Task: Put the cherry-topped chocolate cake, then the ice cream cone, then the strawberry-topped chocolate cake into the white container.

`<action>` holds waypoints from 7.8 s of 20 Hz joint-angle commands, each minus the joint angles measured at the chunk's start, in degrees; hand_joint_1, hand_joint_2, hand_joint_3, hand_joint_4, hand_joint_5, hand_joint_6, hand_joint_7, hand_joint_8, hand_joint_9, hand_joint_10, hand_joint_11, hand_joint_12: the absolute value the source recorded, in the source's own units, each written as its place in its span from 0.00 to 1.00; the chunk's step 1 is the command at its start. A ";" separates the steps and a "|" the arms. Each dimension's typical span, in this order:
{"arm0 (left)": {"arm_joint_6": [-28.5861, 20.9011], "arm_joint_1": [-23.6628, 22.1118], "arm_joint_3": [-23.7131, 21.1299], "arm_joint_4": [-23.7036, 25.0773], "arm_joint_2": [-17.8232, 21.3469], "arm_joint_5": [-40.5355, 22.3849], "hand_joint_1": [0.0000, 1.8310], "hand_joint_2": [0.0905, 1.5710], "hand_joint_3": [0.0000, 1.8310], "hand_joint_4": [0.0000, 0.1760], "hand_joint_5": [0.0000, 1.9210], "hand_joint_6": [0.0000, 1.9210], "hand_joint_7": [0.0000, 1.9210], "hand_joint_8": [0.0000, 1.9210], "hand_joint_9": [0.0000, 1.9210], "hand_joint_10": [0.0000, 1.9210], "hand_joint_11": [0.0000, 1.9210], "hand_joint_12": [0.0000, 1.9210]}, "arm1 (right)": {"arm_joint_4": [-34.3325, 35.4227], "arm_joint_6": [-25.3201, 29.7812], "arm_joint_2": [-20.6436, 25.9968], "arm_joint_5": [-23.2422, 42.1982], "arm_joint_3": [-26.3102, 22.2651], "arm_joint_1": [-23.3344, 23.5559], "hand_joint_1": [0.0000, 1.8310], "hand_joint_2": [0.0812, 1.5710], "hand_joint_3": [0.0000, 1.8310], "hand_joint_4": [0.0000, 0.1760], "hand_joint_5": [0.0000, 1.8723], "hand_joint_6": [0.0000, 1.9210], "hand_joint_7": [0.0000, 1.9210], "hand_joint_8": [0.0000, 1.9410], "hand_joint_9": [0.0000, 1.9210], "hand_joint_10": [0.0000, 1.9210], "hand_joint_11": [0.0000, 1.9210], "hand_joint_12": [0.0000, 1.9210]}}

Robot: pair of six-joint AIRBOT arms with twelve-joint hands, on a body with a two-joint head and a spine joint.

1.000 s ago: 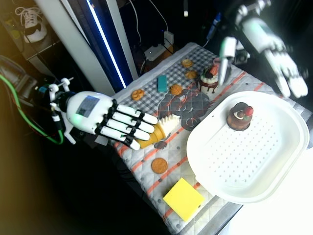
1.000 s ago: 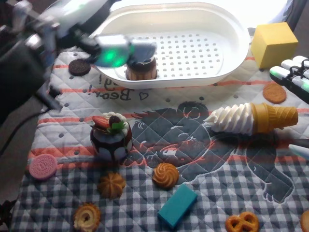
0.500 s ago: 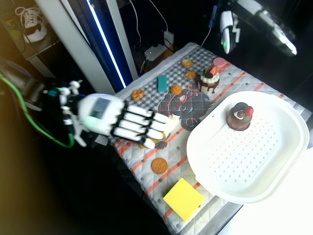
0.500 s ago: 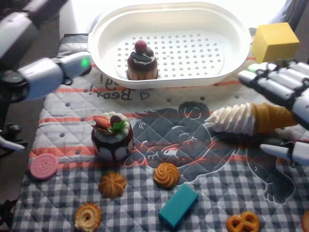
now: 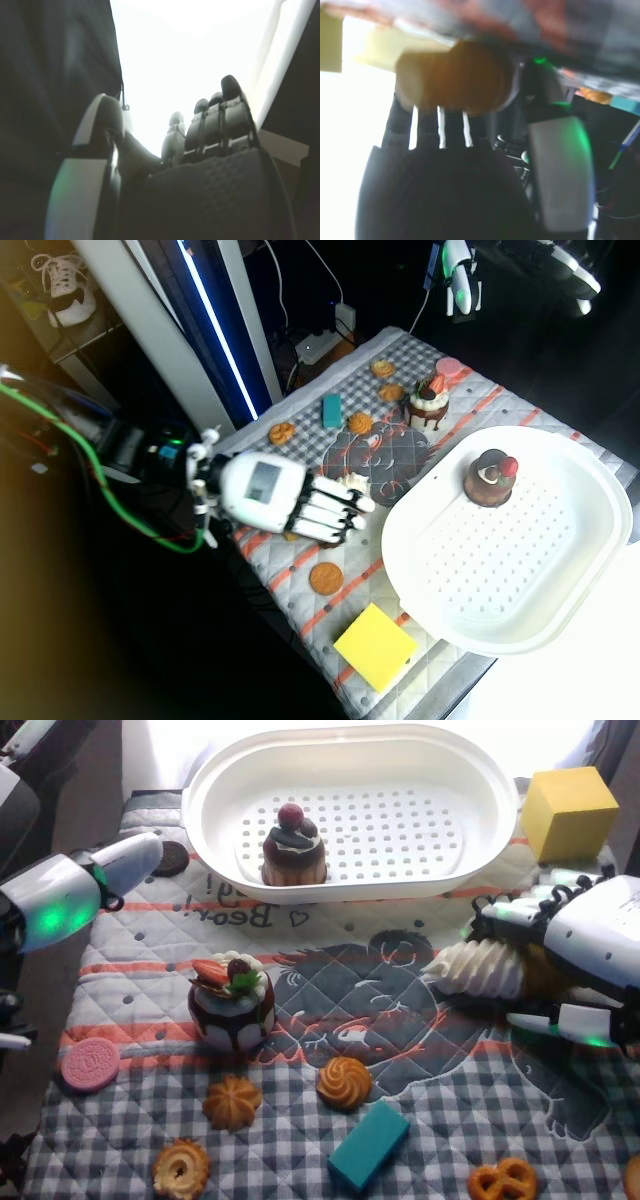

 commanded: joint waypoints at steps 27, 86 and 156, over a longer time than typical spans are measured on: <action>-7.16 5.64 0.55 0.17 -2.87 -10.02 0.36 0.81 0.00 0.58 0.04 0.01 0.00 0.00 0.00 0.00 0.02 0.01 | 7.79 -8.62 -18.11 -21.20 29.90 28.52 0.71 0.81 0.00 0.00 0.28 0.75 0.39 0.77 0.36 0.91 0.29 1.00; -6.37 -0.02 4.89 9.71 -7.26 21.41 0.58 0.71 0.00 0.00 0.18 0.59 0.16 0.82 0.16 1.00 0.19 1.00 | -1.99 3.33 13.95 18.57 -12.05 -10.70 0.41 0.75 0.00 0.08 0.00 0.00 0.00 0.00 0.00 0.00 0.00 0.15; -12.07 -2.51 1.35 7.33 0.91 -6.35 0.38 0.74 0.00 1.00 0.00 0.00 0.01 0.00 0.04 0.00 0.00 0.34 | -1.54 3.63 17.28 31.58 -14.81 -12.10 0.40 0.75 0.00 0.09 0.00 0.00 0.00 0.00 0.01 0.00 0.00 0.28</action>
